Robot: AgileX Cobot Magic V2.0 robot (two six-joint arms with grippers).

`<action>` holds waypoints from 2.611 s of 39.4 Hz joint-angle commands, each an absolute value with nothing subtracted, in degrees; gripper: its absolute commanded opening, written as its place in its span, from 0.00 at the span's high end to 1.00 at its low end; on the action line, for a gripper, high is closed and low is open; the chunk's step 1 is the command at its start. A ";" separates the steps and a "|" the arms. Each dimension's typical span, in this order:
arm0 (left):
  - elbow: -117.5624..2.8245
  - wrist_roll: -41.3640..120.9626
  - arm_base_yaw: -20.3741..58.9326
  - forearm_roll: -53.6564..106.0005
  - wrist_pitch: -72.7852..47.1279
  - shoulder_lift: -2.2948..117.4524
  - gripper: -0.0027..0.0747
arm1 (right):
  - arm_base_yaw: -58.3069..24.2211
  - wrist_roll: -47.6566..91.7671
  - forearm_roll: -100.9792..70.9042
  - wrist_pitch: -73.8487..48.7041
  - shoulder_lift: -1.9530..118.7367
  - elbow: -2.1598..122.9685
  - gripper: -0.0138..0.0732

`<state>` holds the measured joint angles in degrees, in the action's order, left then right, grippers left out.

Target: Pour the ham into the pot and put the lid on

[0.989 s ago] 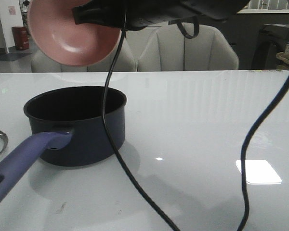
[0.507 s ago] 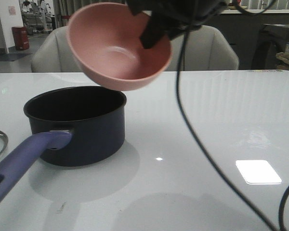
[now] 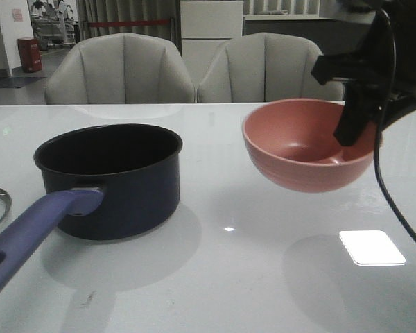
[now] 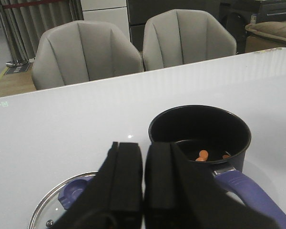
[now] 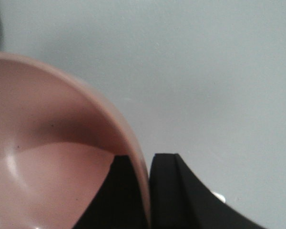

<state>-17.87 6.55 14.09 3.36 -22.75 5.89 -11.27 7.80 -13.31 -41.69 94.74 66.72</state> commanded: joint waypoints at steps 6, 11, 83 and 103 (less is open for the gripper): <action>-19.50 6.65 14.65 3.92 -18.92 6.52 0.82 | -9.48 7.45 -14.64 -40.71 97.17 68.18 0.68; -19.50 6.65 14.65 3.92 -18.92 6.52 0.82 | -9.48 7.45 -14.64 -40.31 99.77 68.18 0.64; -19.50 6.65 14.65 3.92 -18.16 6.52 0.82 | -16.02 10.50 -14.64 13.56 22.37 10.19 0.47; -19.69 6.65 14.65 3.69 -20.53 6.73 0.54 | -16.02 10.50 -14.64 9.60 22.37 10.19 0.67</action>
